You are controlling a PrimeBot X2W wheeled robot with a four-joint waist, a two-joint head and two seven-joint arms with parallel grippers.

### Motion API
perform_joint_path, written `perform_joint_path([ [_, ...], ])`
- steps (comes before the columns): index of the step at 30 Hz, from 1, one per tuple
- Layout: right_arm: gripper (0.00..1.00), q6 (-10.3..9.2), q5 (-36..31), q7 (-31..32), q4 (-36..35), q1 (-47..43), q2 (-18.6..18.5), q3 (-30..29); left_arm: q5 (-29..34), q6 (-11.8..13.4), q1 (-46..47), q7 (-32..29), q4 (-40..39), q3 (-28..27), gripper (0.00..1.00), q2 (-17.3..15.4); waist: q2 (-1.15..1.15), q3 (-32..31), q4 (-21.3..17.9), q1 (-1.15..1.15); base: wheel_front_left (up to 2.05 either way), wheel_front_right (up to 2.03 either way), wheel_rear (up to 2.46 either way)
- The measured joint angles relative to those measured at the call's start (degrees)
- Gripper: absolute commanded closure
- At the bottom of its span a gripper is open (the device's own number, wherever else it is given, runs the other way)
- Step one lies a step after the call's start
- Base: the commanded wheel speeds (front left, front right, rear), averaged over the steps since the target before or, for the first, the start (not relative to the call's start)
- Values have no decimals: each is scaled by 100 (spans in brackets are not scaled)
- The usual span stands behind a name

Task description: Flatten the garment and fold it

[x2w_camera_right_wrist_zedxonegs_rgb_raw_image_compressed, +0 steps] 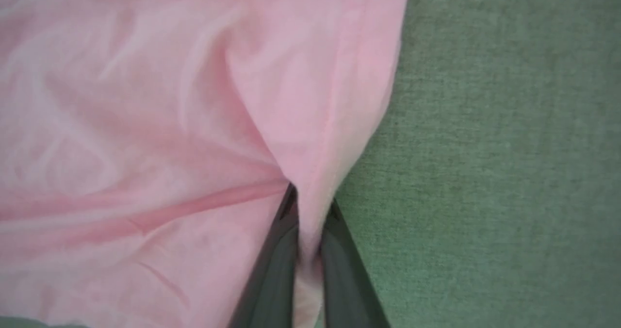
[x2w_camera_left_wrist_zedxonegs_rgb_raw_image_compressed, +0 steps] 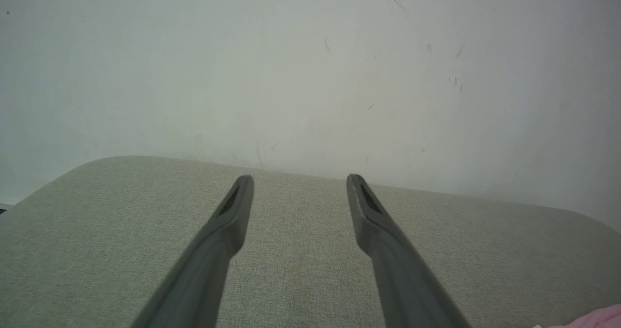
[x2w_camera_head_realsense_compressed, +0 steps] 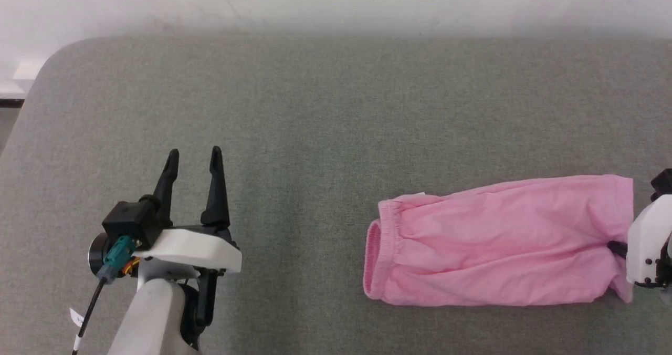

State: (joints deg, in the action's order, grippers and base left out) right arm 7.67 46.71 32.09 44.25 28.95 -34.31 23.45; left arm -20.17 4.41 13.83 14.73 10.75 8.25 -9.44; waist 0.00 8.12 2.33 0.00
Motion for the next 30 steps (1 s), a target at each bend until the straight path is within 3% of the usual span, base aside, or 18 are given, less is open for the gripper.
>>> perform_joint_path([
  [8,100,-5,-740,627,-412,48,-12,266,-59,21,-222,-65,22,-49,0,-96,0,-222,-113,0,0,0,0],
  [17,100,-7,-1195,1780,-2711,-83,-123,178,-136,69,-308,-119,-29,-58,0,-119,0,-414,-166,0,0,0,0],
  [24,100,-7,-1397,2180,-4062,-536,472,230,-156,69,-310,-143,-57,-3,0,-114,0,-424,-47,0,0,0,0],
  [30,100,-7,-1525,2058,-4342,-579,1128,570,-160,68,-277,-159,-59,77,0,-105,0,-389,37,0,0,0,0],
])
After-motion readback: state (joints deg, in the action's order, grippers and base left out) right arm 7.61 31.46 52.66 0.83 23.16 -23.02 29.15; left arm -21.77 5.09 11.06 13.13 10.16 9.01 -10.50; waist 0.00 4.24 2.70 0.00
